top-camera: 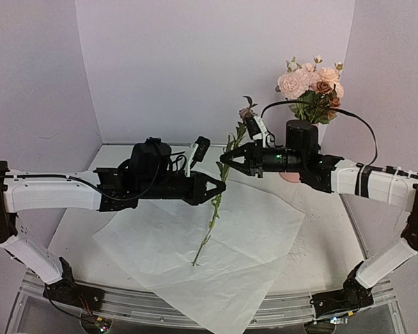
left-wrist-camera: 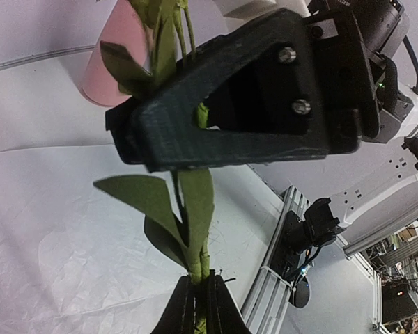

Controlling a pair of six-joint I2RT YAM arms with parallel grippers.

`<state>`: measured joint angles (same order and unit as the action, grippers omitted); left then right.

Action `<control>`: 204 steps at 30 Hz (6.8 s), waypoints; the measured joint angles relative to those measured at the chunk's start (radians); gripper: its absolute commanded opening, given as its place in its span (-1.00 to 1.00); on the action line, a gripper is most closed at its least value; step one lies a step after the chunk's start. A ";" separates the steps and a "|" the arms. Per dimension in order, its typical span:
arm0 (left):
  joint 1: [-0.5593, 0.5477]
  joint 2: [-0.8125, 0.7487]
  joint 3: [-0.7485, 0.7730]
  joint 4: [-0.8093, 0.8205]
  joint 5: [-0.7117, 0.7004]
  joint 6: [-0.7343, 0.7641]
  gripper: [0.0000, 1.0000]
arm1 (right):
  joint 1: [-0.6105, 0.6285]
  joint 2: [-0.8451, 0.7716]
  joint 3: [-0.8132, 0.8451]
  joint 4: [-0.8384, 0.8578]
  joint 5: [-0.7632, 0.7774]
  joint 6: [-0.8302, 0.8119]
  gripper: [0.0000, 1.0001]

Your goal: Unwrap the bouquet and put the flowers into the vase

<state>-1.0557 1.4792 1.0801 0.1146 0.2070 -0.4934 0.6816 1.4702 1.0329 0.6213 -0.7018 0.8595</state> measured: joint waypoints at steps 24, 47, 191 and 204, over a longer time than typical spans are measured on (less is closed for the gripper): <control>-0.002 -0.140 -0.112 0.000 -0.214 0.019 0.50 | -0.015 -0.398 0.064 -0.498 1.009 -0.536 -1.00; -0.002 -0.138 -0.112 0.000 -0.211 0.024 0.49 | -0.368 -0.367 0.096 -0.081 1.342 -0.594 -1.00; -0.002 -0.003 -0.046 -0.011 -0.184 0.047 0.49 | -0.541 -0.336 -0.036 -0.047 0.841 -0.532 0.97; -0.002 -0.040 -0.049 -0.010 -0.174 0.074 0.99 | -0.541 -0.422 -0.387 -0.022 0.654 -0.431 0.97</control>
<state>-1.0576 1.4391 1.0307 0.1041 0.0330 -0.4198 0.1410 1.0487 0.6459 0.5992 -0.0483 0.4290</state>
